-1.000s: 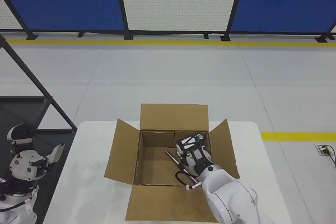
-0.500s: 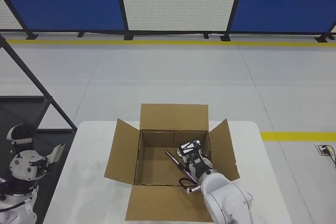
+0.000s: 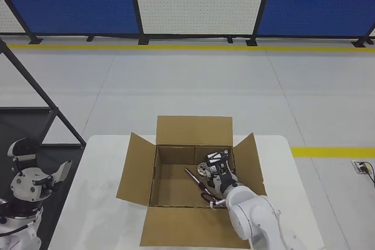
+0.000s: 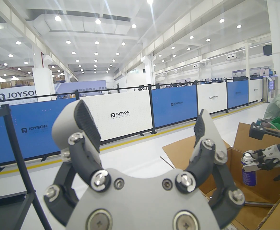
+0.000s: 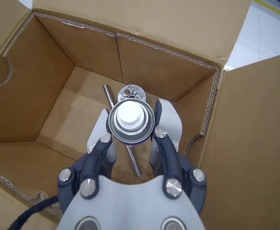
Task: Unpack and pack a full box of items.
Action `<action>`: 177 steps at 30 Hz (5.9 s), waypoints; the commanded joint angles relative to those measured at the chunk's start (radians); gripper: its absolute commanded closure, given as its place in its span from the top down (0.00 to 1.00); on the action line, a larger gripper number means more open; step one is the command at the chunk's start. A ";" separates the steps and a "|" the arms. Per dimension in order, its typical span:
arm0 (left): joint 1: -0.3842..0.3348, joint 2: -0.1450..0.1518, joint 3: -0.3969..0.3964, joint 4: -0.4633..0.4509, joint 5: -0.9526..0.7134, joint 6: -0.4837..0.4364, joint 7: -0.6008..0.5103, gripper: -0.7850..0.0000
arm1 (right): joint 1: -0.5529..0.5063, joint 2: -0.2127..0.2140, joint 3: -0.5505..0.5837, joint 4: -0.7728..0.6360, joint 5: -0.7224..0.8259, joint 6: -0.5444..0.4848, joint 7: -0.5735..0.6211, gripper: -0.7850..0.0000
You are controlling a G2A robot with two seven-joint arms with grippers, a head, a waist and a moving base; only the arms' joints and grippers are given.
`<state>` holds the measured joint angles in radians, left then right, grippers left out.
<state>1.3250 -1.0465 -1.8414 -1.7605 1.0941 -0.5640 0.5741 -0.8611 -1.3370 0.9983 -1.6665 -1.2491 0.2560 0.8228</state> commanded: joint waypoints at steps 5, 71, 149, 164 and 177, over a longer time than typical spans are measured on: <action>0.000 0.000 0.000 0.000 0.000 0.000 0.000 1.00 | 0.085 -0.026 -0.022 0.136 0.061 0.039 0.013 0.00; 0.000 0.000 0.000 0.000 0.000 0.000 0.000 1.00 | -0.182 -0.061 0.075 -0.185 -0.192 -0.095 -0.025 1.00; -0.070 0.096 0.096 0.294 -0.441 -0.409 -0.666 1.00 | -0.538 0.003 0.718 -0.544 0.490 -0.260 -0.118 1.00; -0.088 0.098 0.116 0.305 -0.452 -0.405 -0.700 1.00 | -0.448 0.014 0.736 -0.462 0.711 -0.171 0.109 1.00; -0.078 0.095 0.131 0.278 -0.478 -0.298 -0.707 1.00 | -0.375 0.026 0.661 -0.385 0.942 -0.229 0.154 1.00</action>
<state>1.2472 -0.9517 -1.7117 -1.4833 0.6162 -0.8654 -0.1312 -1.2395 -1.3115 1.6686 -2.0529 -0.3126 0.0277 0.9743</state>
